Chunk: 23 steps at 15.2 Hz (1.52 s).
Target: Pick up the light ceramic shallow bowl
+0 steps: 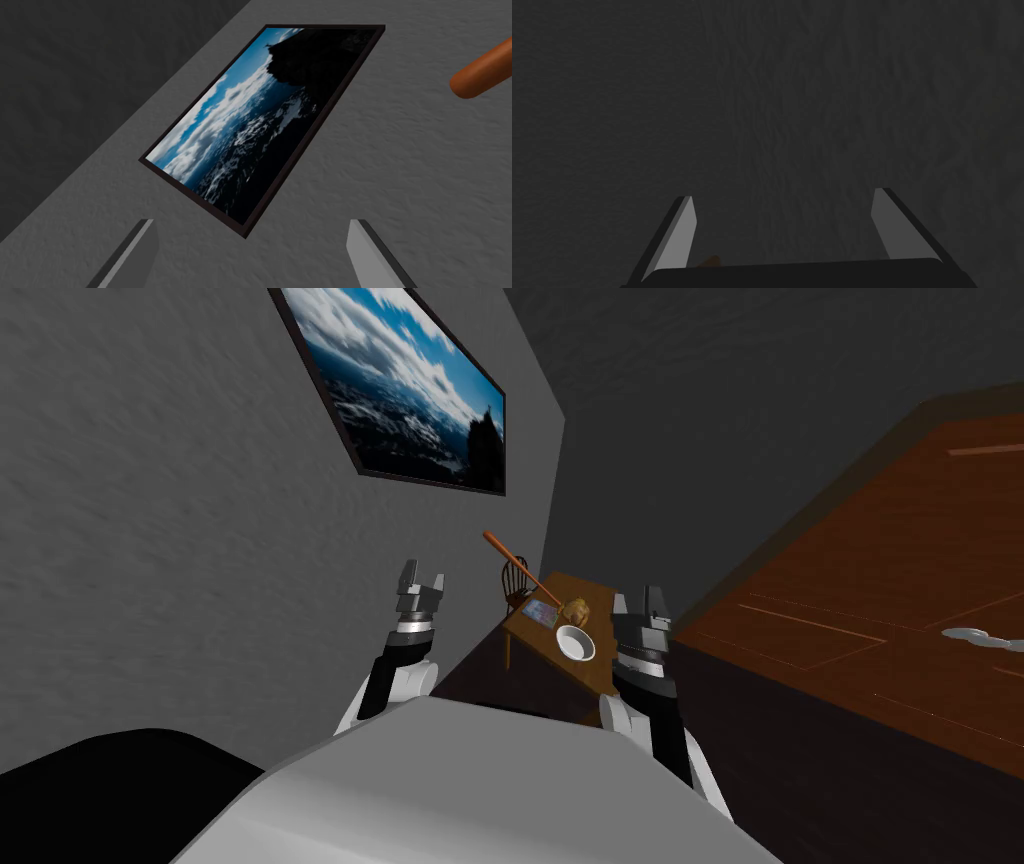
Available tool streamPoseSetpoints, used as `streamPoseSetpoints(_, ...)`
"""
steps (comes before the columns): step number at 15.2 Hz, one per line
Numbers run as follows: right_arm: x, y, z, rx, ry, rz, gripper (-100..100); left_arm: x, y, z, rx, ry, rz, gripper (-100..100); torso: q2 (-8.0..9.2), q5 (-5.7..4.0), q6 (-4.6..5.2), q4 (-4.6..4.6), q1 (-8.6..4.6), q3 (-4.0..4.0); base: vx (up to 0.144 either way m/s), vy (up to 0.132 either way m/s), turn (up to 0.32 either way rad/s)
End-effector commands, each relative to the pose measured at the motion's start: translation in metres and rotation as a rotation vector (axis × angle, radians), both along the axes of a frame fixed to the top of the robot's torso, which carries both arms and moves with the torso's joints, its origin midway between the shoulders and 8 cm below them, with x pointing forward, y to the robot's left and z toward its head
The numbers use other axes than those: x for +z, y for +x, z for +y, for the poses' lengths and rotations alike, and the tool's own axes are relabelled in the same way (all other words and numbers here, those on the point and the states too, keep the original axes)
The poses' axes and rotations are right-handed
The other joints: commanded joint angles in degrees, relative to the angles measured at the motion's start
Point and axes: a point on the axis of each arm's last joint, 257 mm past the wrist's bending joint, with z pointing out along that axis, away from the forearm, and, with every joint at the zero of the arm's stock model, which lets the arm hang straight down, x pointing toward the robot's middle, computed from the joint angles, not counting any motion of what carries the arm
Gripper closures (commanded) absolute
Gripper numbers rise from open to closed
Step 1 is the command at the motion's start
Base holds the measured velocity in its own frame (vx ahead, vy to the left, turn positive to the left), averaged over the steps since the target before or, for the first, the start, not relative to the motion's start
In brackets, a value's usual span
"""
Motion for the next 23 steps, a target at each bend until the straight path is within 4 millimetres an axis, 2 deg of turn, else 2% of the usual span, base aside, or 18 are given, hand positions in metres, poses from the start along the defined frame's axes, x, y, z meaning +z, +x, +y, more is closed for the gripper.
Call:
streamPoseSetpoints(1, -0.008, 0.003, 0.004, 0.010, -0.051, 0.026, -100, 0.000, 0.000, 0.000, 0.000, 0.000, 0.000, 0, 0.00, 0.00, 0.00, 0.00, 0.00, 0.00, -0.001, 0.018, 0.049)
streamPoseSetpoints(2, -0.008, 0.003, 0.004, 0.010, -0.051, 0.026, -100, 0.000, 0.000, 0.000, 0.000, 0.000, 0.000, 0, 0.00, 0.00, -0.01, 0.00, 0.03, 0.00, -0.002, 0.027, 0.052)
streamPoseSetpoints(4, -0.026, 0.008, 0.006, 0.009, -0.125, 0.078, -100, 0.000, 0.000, 0.000, 0.000, 0.000, 0.000, 0, 0.01, 0.02, -0.01, 0.00, 0.12, 0.00, -0.002, 0.056, 0.096)
streamPoseSetpoints(5, -0.026, 0.008, 0.007, 0.012, -0.132, 0.079, -100, 0.000, 0.000, 0.000, 0.000, 0.000, 0.000, 0, 0.02, 0.04, -0.02, 0.00, 0.20, 0.01, -0.005, 0.067, 0.081)
streamPoseSetpoints(9, -0.087, 0.017, -0.004, -0.033, -0.303, 0.240, -100, 0.000, 0.000, 0.000, 0.000, 0.000, 0.000, 0, 0.04, 0.09, -0.03, 0.00, 0.42, 0.02, -0.003, 0.109, 0.184)
streamPoseSetpoints(10, -0.089, 0.018, -0.004, -0.033, -0.303, 0.243, -100, 0.000, 0.000, 0.000, 0.000, 0.000, 0.000, 0, 0.02, 0.11, -0.04, 0.00, 0.53, 0.01, -0.001, 0.137, 0.142)
streamPoseSetpoints(13, -0.151, 0.016, -0.026, -0.090, -0.442, 0.401, -100, 0.000, 0.000, 0.000, 0.000, 0.000, 0.000, 0, 0.04, 0.12, -0.04, 0.00, 0.58, 0.02, 0.000, 0.147, 0.229)
streamPoseSetpoints(14, -0.155, 0.016, -0.027, -0.090, -0.441, 0.408, -100, 0.000, 0.000, 0.000, 0.000, 0.000, 0.000, 0, 0.01, 0.14, -0.05, 0.00, 0.64, 0.00, 0.017, 0.143, 0.208)
streamPoseSetpoints(15, -0.175, 0.012, -0.036, -0.110, -0.492, 0.461, -100, 0.000, 0.000, 0.000, 0.000, 0.000, 0.000, 0, 0.01, 0.14, -0.01, -0.01, 0.61, 0.00, 0.029, 0.130, 0.199)
streamPoseSetpoints(17, -0.179, 0.012, -0.037, -0.110, -0.491, 0.470, -100, 0.000, 0.000, 0.000, 0.000, 0.000, 0.000, 0, -0.03, 0.12, -0.01, -0.01, 0.53, -0.02, 0.023, 0.089, 0.068)
streamPoseSetpoints(18, -0.202, 0.007, -0.048, -0.130, -0.543, 0.531, -100, 0.000, 0.000, 0.000, 0.000, 0.000, 0.000, 0, -0.01, 0.10, 0.00, -0.01, 0.40, -0.01, 0.010, 0.075, 0.122)
streamPoseSetpoints(19, -0.204, 0.007, -0.049, -0.130, -0.542, 0.535, -100, 0.000, 0.000, 0.000, 0.000, 0.000, 0.000, 0, 0.01, 0.08, -0.02, 0.00, 0.36, 0.00, 0.012, 0.075, 0.148)
streamPoseSetpoints(20, -0.223, 0.000, -0.059, -0.149, -0.598, 0.586, -100, 0.000, 0.000, 0.000, 0.000, 0.000, 0.000, 0, 0.02, 0.08, -0.02, 0.00, 0.34, 0.01, 0.021, 0.091, 0.221)
streamPoseSetpoints(21, -0.230, -0.001, -0.061, -0.149, -0.595, 0.602, -100, 0.000, 0.000, 0.000, 0.000, 0.000, 0.000, 0, 0.00, 0.08, -0.03, 0.00, 0.35, 0.00, 0.030, 0.090, 0.181)
streamPoseSetpoints(22, -0.250, -0.010, -0.073, -0.167, -0.652, 0.657, -100, 0.000, 0.000, 0.000, 0.000, 0.000, 0.000, 0, -0.02, 0.08, -0.02, -0.01, 0.36, -0.01, 0.042, 0.092, 0.186)
streamPoseSetpoints(23, -0.257, -0.011, -0.075, -0.167, -0.649, 0.672, -100, 0.000, 0.000, 0.000, 0.000, 0.000, 0.000, 0, -0.05, 0.08, -0.03, -0.01, 0.37, -0.03, 0.039, 0.094, 0.148)
